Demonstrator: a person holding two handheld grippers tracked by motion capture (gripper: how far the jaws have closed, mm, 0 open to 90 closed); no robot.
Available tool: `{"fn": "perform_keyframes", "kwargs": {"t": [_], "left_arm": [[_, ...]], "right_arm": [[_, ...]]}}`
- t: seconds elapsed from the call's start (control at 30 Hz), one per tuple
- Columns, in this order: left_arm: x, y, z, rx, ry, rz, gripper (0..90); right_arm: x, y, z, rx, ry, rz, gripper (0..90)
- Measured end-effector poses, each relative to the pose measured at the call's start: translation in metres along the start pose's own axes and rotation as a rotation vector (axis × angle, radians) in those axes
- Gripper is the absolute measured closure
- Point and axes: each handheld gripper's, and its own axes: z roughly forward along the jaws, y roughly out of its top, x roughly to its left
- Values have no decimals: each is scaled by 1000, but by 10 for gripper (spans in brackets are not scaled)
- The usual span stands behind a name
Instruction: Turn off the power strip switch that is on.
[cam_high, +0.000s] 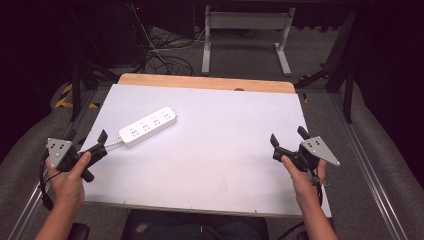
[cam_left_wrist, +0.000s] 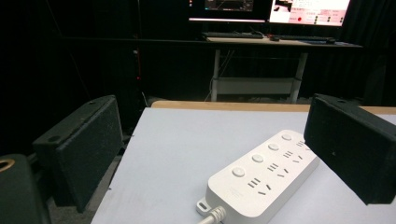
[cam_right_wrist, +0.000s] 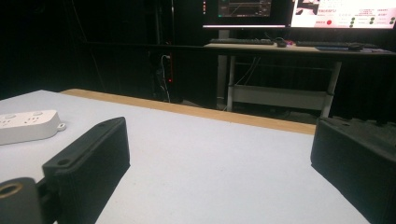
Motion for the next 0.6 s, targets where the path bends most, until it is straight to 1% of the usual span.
{"fn": "perform_keyframes", "kwargs": {"t": [0.03, 0.07, 0.3, 0.4, 0.6], "left_arm": [[-1, 0, 1, -1, 1, -10, 48], [-1, 0, 1, -1, -1, -11, 49], [-2, 0, 3, -5, -9, -2, 49], [-2, 1, 2, -9, -13, 4, 49], [-2, 1, 3, -15, -21, 5, 52]], "right_arm": [[0, 0, 0, 1, 0, 0, 52], [0, 0, 0, 1, 0, 1, 51], [-2, -2, 0, 6, -1, 5, 51], [-1, -1, -1, 7, 3, 0, 51], [0, -2, 0, 11, 6, -7, 51]]}}
